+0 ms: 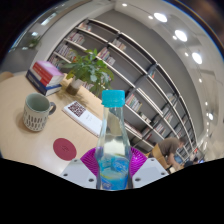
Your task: Pour water
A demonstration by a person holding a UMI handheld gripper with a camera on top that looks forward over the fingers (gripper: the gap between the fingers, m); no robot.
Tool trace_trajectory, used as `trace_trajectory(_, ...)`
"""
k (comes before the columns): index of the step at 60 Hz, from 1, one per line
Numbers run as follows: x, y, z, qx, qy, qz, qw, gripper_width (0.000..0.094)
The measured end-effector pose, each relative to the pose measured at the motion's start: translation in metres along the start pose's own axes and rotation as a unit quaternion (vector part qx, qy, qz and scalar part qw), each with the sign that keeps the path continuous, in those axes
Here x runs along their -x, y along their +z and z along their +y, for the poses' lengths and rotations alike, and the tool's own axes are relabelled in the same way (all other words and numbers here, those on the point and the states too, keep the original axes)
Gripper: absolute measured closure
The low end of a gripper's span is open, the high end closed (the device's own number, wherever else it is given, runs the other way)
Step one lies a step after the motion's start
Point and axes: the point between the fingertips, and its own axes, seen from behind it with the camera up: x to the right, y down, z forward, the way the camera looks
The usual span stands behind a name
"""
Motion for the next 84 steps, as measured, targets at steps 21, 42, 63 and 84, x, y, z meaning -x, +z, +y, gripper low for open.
trace_trajectory(21,0.050,0.044,-0.101,-0.031,-0.434,0.002,0.900,0.0584)
trace_trajectory(42,0.087,0.070,-0.132,-0.059,-0.681,0.031,0.729,0.0568)
trace_trajectory(63,0.108,0.065,-0.143,-0.078,-0.702,0.032,0.707,0.0569)
trace_trajectory(84,0.074,0.026,-0.201,-0.085,-0.115,-0.048,0.989,0.0554)
